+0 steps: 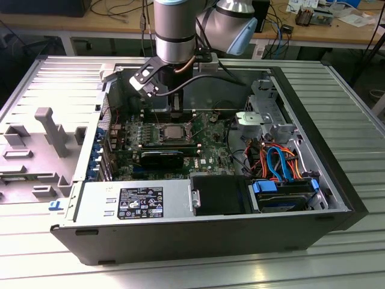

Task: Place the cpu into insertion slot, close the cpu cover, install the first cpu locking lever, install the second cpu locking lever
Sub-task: 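Close the cpu cover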

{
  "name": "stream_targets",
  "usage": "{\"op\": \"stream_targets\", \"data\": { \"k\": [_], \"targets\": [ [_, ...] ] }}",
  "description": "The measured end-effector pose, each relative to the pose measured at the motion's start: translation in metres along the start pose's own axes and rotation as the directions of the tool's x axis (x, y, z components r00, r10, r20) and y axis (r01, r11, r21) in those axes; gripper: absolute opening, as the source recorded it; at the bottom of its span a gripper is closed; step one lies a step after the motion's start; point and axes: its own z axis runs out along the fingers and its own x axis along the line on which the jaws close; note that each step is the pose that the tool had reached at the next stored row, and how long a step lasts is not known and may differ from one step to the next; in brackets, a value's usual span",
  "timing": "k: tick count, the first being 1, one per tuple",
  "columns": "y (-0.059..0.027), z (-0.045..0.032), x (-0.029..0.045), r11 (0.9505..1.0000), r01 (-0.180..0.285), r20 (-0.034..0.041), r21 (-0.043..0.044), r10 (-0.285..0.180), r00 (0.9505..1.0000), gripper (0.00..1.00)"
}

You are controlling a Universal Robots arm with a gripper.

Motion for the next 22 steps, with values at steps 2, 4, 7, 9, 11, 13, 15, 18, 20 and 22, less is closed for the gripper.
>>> {"op": "stream_targets", "data": {
  "k": [2, 4, 7, 9, 11, 13, 15, 18, 20, 22],
  "targets": [
    [0.0022, 0.0, -0.001, 1.0, 0.0, 0.0003, 0.0001, 0.0, 1.0, 0.11],
    [0.0057, -0.0005, -0.0014, 1.0, 0.0, 0.0005, 0.0016, 0.0, 1.0, 0.11],
    [0.0127, -0.0009, -0.0016, 1.0, 0.0, 0.0003, 0.0051, 0.0, 1.0, 0.11],
    [0.0154, -0.002, -0.0016, 1.0, 0.0, 0.0002, 0.0066, 0.0, 1.0, 0.11],
    [0.0168, -0.0028, -0.0016, 1.0, 0.0, 0.0001, 0.0072, 0.0, 1.0, 0.11],
    [0.018, -0.0039, -0.0017, 1.0, 0.0, 0.0001, 0.0079, 0.0, 1.0, 0.11],
    [0.0195, -0.0049, -0.0017, 1.0, 0.0, 0.0001, 0.0085, 0.0, 1.0, 0.11],
    [0.021, -0.0058, -0.0018, 1.0, 0.0, -0.0001, 0.0088, 0.0, 1.0, 0.11],
    [0.0214, -0.0064, -0.0018, 1.0, 0.0, 0.0002, 0.009, 0.0, 1.0, 0.11],
    [0.0227, -0.0082, -0.0019, 1.0, 0.0, 0.0002, 0.0099, 0.0, 1.0, 0.11]
  ]
}}
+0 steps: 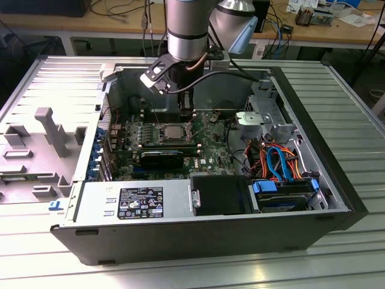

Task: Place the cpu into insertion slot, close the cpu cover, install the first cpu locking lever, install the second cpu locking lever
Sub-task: 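Close the cpu cover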

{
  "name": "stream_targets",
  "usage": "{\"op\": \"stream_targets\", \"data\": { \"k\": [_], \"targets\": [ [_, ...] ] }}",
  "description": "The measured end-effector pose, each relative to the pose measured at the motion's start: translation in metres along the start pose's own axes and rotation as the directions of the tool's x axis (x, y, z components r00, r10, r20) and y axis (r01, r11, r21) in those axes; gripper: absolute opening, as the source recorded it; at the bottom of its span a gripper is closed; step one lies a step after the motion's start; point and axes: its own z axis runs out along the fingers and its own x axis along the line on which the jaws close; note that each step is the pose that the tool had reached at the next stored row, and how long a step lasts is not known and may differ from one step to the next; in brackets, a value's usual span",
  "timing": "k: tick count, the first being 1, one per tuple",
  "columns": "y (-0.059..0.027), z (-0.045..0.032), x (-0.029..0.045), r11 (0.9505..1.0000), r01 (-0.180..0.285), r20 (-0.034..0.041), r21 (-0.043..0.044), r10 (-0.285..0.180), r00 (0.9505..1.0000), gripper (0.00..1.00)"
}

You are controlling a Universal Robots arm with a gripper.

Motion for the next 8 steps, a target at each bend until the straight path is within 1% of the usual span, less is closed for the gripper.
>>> {"op": "stream_targets", "data": {
  "k": [4, 8],
  "targets": [
    [0.0016, -0.0029, 0.0, 1.0, 0.0, -0.0013, 0.0014, 0.0, 1.0, 0.11],
    [0.0061, -0.0064, -0.0001, 1.0, 0.0, -0.004, 0.0054, 0.0, 1.0, 0.11]
  ]
}}
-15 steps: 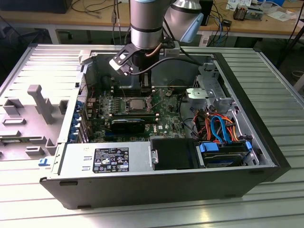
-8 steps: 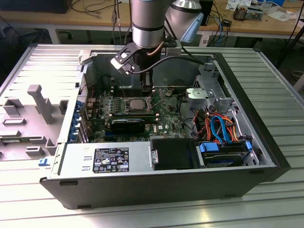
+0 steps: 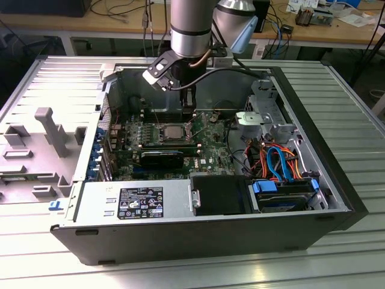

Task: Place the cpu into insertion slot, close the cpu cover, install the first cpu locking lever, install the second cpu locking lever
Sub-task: 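Close the cpu cover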

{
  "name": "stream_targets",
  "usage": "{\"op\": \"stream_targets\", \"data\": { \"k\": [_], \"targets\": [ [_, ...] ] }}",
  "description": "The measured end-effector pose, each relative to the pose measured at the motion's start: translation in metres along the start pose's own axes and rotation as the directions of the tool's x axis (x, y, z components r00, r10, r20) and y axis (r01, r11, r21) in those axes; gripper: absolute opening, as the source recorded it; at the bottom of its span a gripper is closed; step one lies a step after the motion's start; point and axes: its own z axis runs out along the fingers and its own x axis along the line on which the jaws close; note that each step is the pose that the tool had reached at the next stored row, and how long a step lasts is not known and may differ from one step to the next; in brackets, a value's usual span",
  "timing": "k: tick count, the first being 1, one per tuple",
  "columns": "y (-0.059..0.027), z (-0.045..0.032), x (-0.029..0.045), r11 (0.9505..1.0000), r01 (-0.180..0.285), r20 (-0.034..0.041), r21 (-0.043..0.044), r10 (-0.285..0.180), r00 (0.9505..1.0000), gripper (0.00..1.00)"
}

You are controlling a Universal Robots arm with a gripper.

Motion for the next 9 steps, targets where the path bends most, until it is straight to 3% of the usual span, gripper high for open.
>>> {"op": "stream_targets", "data": {
  "k": [5, 9],
  "targets": [
    [0.0087, -0.0021, -0.0001, 1.0, 0.0, -0.0059, 0.0086, 0.0, 1.0, 0.11],
    [0.0246, -0.0027, -0.0005, 0.9997, 0.001, -0.0141, 0.0264, 0.0, 0.9999, 0.11]
  ]
}}
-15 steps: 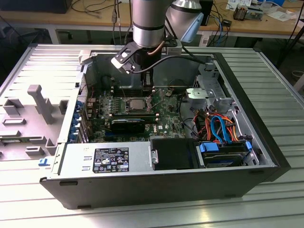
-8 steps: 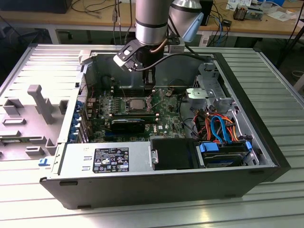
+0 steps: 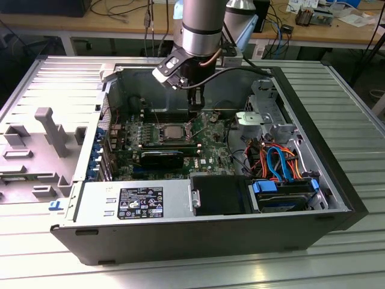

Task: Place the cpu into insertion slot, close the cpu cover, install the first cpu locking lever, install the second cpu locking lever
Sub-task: 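Close the cpu cover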

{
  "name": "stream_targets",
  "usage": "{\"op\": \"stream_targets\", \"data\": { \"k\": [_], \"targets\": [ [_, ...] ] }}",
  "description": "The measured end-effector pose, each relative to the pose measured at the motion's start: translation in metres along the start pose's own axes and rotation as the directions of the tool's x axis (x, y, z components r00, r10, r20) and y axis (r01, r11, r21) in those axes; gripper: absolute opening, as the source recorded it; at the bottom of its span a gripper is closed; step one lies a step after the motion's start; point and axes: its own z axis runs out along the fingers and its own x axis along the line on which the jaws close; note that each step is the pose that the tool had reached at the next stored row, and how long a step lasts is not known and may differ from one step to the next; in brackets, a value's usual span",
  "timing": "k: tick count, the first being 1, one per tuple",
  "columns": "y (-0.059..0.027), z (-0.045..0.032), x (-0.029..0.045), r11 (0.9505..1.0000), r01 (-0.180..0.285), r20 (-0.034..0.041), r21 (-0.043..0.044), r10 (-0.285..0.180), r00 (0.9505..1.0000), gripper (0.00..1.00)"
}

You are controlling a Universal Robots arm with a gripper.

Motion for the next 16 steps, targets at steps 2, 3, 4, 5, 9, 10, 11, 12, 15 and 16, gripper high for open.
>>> {"op": "stream_targets", "data": {
  "k": [2, 3, 4, 5, 9, 10, 11, 12, 15, 16],
  "targets": [
    [0.0091, -0.0004, -0.0002, 0.9999, 0.0, -0.0035, 0.011, 0.0, 1.0, 0.11],
    [0.0131, -0.0005, -0.0003, 0.9999, 0.0, -0.0052, 0.0162, 0.0, 1.0, 0.11],
    [0.0166, -0.0005, -0.0004, 0.9998, 0.0, -0.0067, 0.0208, 0.0, 1.0, 0.11],
    [0.0211, -0.0006, -0.0004, 0.9996, 0.001, -0.0086, 0.0266, -0.001, 1.0, 0.11],
    [0.0442, -0.0013, -0.0008, 0.9983, 0.003, -0.0162, 0.0582, -0.002, 0.9999, 0.11],
    [0.0474, -0.0013, -0.0009, 0.998, 0.004, -0.0165, 0.0634, -0.003, 0.9999, 0.11],
    [0.0504, -0.0014, -0.0009, 0.9976, 0.006, -0.0164, 0.0686, -0.005, 0.9999, 0.11],
    [0.054, -0.0013, -0.001, 0.9972, 0.009, -0.0165, 0.0746, -0.008, 0.9998, 0.11],
    [0.0675, 0.0035, -0.0013, 0.9934, 0.065, -0.0157, 0.0946, -0.064, 0.9979, 0.11],
    [0.0698, 0.0049, -0.0013, 0.9927, 0.071, -0.0159, 0.0975, -0.069, 0.9975, 0.11]
  ]
}}
